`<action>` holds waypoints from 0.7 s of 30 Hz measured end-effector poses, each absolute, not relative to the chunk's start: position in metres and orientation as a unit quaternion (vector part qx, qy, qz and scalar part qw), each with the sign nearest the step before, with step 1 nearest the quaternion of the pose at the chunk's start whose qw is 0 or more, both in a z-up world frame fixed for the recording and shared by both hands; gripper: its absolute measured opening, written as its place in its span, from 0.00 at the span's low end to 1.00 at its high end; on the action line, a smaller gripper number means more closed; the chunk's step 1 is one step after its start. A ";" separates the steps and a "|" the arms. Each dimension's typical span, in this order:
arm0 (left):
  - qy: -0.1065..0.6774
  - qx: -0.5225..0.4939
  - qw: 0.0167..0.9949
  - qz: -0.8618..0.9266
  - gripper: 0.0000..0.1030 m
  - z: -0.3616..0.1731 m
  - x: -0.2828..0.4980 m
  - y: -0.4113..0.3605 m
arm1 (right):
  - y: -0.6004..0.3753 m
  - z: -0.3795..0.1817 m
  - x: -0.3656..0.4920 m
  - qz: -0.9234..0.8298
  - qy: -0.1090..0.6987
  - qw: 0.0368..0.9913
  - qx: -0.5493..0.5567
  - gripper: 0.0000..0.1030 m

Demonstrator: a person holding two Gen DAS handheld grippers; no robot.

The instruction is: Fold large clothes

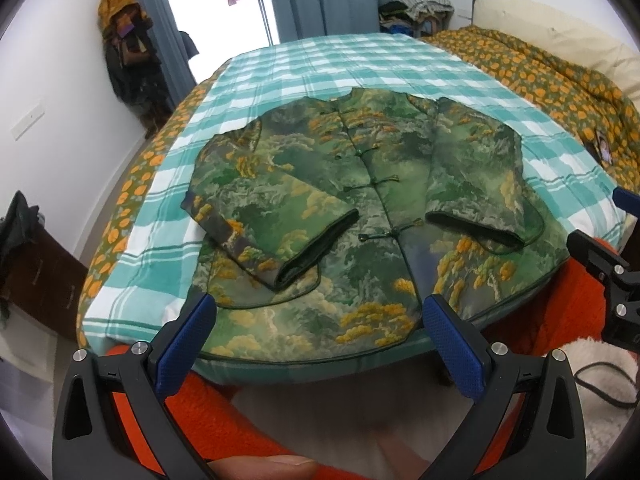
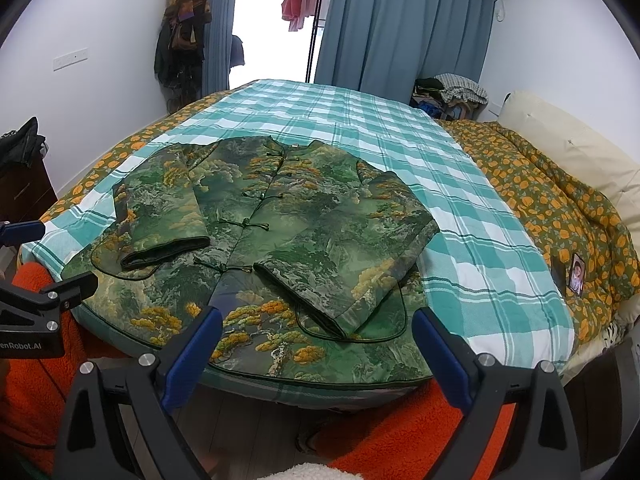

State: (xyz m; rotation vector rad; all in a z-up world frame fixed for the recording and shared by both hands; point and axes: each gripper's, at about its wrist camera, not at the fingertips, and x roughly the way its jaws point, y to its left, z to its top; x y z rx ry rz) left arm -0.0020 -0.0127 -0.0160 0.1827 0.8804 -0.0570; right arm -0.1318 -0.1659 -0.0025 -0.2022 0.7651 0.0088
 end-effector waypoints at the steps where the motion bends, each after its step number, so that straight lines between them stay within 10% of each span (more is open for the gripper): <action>1: 0.426 0.089 0.900 -0.027 1.00 -0.016 -0.002 -0.013 | -0.166 -0.003 -0.132 0.004 0.373 0.923 -0.098 0.95; 21: 0.423 0.078 0.903 -0.025 1.00 -0.016 -0.001 -0.009 | -0.169 0.000 -0.134 0.005 0.369 0.924 -0.097 0.95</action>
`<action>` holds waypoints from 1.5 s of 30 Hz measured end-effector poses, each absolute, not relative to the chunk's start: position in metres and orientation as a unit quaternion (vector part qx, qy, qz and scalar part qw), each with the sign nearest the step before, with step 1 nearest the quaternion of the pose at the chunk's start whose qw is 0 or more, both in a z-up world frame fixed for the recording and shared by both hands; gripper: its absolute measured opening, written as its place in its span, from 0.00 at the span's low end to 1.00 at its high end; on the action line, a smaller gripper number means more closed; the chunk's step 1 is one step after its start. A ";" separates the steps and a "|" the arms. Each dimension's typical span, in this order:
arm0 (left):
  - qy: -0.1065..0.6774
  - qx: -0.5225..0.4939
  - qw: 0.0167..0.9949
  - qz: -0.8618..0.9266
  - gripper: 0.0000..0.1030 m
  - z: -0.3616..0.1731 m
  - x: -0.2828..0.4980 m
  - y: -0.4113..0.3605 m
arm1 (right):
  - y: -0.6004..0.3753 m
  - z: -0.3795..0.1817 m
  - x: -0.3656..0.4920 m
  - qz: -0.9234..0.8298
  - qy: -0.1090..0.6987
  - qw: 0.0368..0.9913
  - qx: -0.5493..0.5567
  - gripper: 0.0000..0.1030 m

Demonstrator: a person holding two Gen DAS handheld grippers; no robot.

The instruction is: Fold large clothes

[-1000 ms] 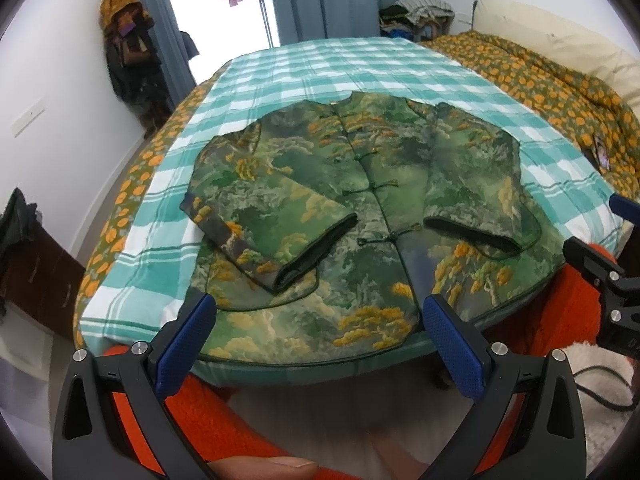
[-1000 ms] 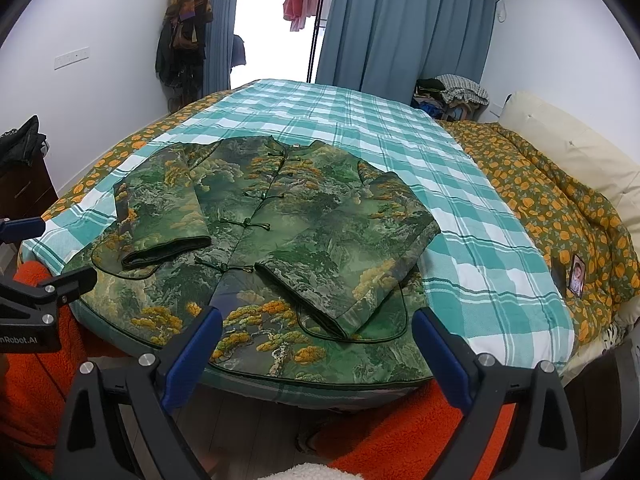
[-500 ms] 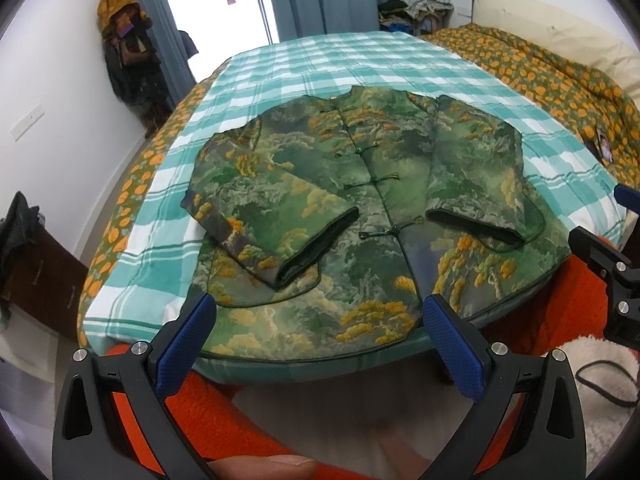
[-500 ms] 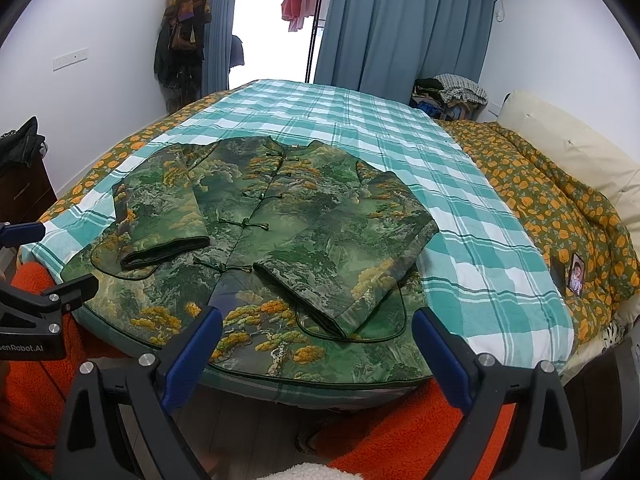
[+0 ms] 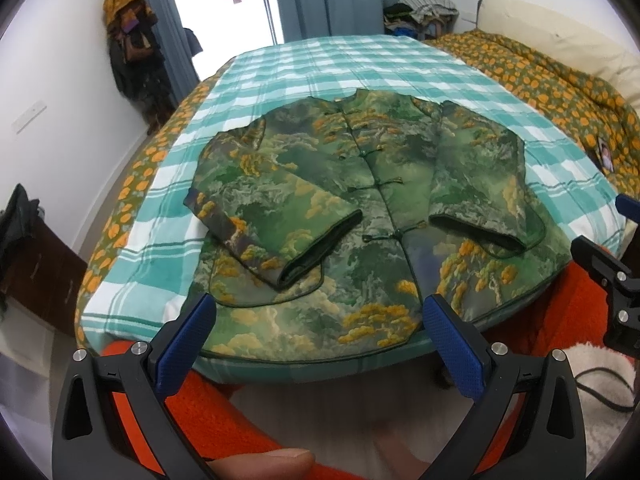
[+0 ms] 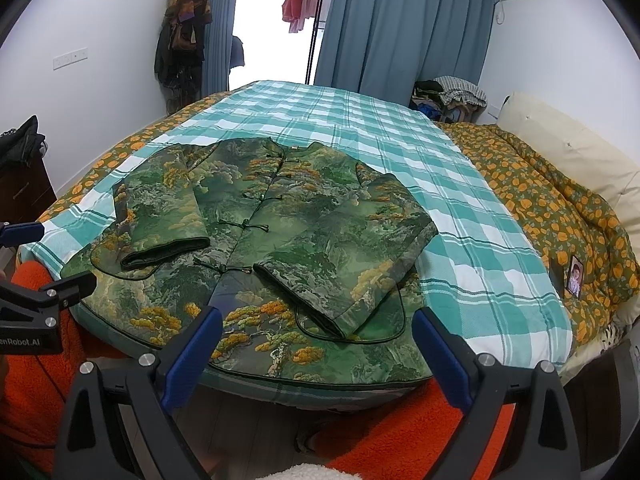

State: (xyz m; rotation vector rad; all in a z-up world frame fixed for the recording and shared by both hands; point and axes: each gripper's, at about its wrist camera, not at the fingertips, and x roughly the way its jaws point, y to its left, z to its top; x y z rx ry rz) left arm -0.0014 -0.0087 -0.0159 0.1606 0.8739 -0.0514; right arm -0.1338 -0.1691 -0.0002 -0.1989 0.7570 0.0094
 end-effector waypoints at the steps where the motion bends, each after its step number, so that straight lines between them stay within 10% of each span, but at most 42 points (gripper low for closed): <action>1: 0.422 0.075 0.903 -0.027 1.00 -0.015 -0.001 -0.008 | -0.171 0.000 -0.134 0.006 0.369 0.925 -0.095 0.95; 22: 0.432 0.024 0.901 -0.033 1.00 -0.022 0.014 0.011 | -0.172 -0.113 0.003 0.138 0.464 0.854 -0.189 0.91; 28: 0.444 0.025 0.895 -0.027 1.00 -0.029 0.014 0.021 | -0.192 -0.109 0.017 0.129 0.474 0.859 -0.145 0.11; 38: 0.392 0.123 0.906 -0.096 1.00 -0.029 0.058 0.023 | -0.373 0.040 0.008 -0.099 0.345 0.930 -0.083 0.11; 42: 0.434 0.166 0.867 -0.182 1.00 -0.055 0.098 0.023 | -0.447 0.050 0.014 -0.259 0.329 0.902 -0.108 0.46; 45: 0.457 0.195 0.846 -0.195 0.99 -0.080 0.122 0.023 | -0.461 0.050 -0.009 -0.275 0.323 0.903 -0.064 0.47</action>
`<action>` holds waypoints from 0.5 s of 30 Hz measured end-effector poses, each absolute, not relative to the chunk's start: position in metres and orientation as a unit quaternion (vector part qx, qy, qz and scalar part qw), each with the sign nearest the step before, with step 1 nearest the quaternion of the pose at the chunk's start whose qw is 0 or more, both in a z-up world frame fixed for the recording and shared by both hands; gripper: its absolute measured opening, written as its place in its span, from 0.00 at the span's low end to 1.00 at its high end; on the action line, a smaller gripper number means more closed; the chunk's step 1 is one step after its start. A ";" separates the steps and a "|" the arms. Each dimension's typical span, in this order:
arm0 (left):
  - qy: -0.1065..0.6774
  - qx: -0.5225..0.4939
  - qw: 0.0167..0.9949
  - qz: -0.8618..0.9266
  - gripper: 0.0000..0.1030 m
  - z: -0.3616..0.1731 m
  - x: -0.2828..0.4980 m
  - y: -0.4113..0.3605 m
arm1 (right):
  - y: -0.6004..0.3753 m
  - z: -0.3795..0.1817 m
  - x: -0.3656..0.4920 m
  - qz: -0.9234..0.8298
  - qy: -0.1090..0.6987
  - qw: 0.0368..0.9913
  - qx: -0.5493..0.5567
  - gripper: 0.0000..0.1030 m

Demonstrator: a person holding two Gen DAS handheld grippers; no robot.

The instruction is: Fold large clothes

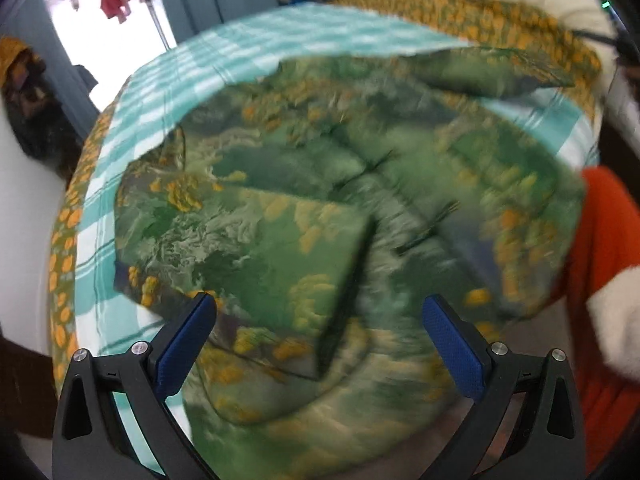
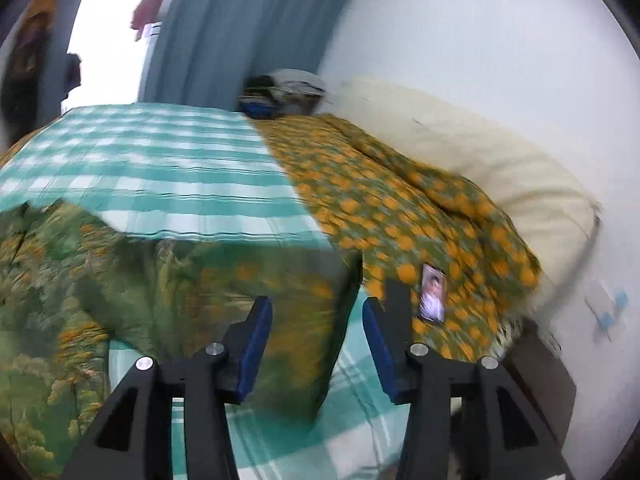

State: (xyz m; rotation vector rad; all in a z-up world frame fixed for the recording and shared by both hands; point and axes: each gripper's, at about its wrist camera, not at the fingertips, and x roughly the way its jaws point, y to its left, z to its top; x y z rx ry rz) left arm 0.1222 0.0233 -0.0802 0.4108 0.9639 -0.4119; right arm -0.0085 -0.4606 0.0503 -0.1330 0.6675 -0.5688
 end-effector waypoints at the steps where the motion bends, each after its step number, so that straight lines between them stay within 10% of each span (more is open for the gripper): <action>1: 0.458 0.207 0.842 -0.195 0.99 -0.088 0.129 0.022 | -0.453 0.046 -0.018 -0.261 0.325 0.907 -0.056 0.49; 8: 0.513 0.217 0.805 -0.203 0.93 -0.149 0.171 0.023 | -0.360 -0.014 -0.072 -0.115 0.373 0.920 0.005 0.51; 9: 0.514 0.209 0.805 -0.213 0.85 -0.151 0.171 0.025 | -0.350 -0.020 -0.074 -0.104 0.376 0.921 0.013 0.51; 12: 0.527 0.155 0.806 -0.220 0.12 -0.137 0.175 0.043 | -0.308 -0.032 -0.086 -0.056 0.379 0.923 0.022 0.51; 15: 0.505 0.090 0.837 -0.191 0.10 -0.097 0.178 0.083 | -0.286 -0.033 -0.088 -0.022 0.375 0.927 0.011 0.51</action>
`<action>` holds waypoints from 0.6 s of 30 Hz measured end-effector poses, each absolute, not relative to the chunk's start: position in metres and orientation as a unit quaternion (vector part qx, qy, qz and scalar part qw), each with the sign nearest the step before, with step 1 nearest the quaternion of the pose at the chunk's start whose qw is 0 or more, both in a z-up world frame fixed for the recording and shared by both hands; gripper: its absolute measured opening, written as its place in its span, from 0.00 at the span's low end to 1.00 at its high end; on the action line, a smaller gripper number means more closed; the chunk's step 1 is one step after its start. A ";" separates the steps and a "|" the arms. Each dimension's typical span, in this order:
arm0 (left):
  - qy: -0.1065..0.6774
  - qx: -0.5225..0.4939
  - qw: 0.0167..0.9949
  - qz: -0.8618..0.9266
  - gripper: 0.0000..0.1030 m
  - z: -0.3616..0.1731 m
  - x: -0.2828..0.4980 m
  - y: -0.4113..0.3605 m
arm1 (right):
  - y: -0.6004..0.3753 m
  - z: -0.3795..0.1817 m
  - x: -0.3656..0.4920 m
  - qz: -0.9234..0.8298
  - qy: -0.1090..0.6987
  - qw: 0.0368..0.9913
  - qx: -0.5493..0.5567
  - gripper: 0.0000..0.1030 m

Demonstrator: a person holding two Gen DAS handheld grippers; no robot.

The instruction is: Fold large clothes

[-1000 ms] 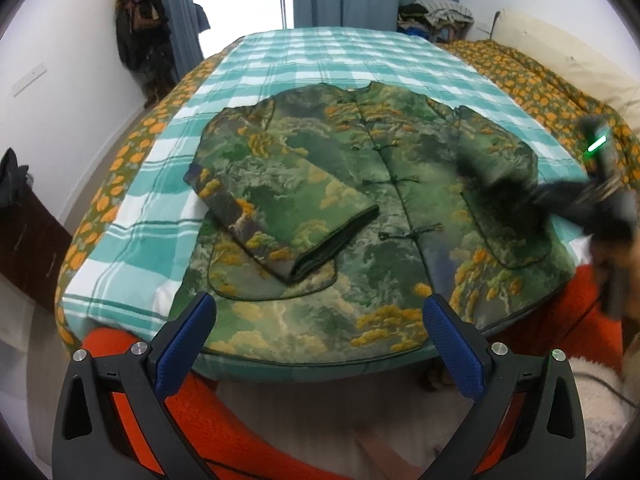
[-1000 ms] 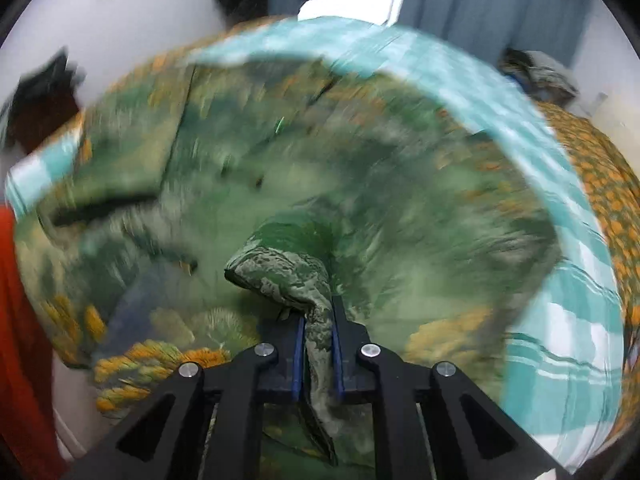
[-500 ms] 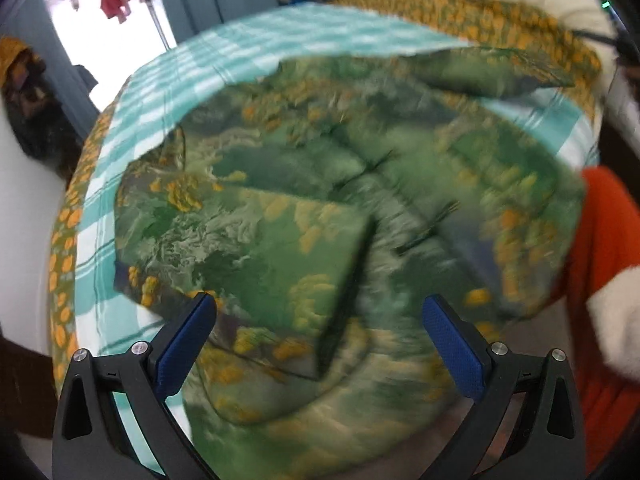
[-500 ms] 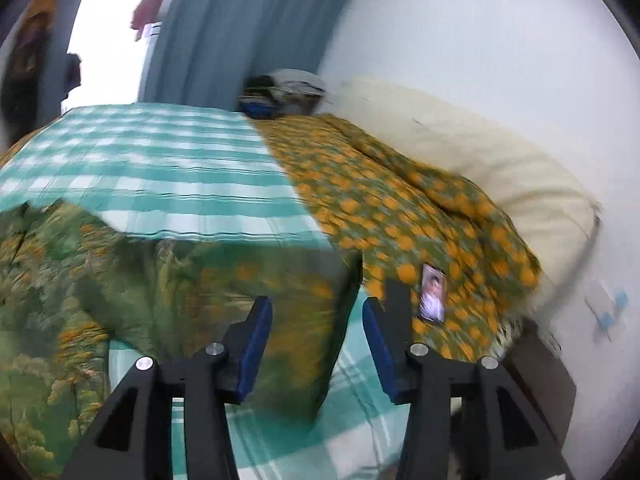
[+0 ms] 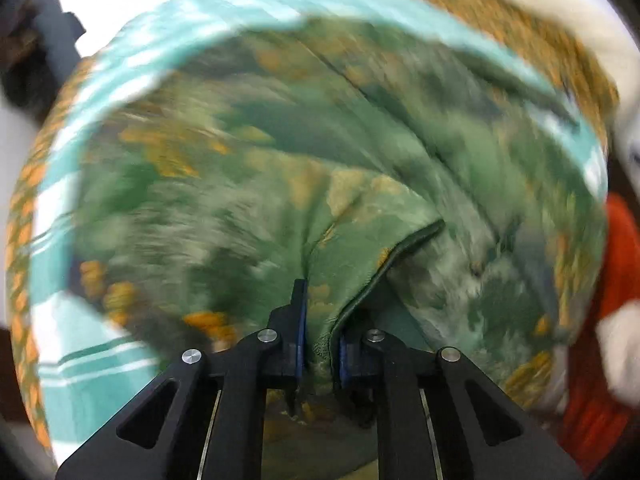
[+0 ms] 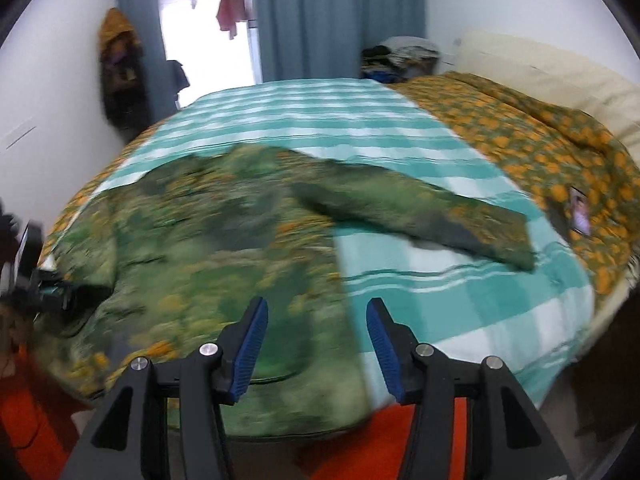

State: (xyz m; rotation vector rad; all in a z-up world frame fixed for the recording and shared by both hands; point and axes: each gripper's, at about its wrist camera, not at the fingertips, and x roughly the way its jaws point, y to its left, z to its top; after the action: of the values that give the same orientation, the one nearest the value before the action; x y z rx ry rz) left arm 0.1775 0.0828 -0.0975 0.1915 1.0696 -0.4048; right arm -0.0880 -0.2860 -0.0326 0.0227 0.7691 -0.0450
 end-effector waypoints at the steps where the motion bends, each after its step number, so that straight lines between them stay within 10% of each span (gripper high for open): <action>1: 0.493 0.071 0.849 -0.176 0.10 -0.082 0.177 0.101 | -0.281 -0.030 -0.087 -0.015 0.374 0.927 0.004 0.51; 6: 0.430 -0.039 0.901 -0.037 0.11 -0.009 0.172 0.240 | -0.286 -0.018 -0.079 -0.022 0.362 0.932 -0.009 0.51; 11: 0.398 -0.101 0.895 0.176 0.51 0.009 0.136 0.373 | -0.305 -0.025 -0.068 -0.038 0.374 0.927 0.004 0.51; 18: 0.433 -0.167 0.876 0.133 0.70 -0.024 0.065 0.367 | -0.347 -0.057 -0.055 -0.059 0.442 0.894 0.052 0.52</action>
State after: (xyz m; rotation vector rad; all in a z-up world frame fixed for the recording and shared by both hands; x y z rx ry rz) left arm 0.0654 0.3671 -0.0244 -0.3483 0.9028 0.2778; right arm -0.0548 -0.3475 -0.0572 0.1088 0.9161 -0.1231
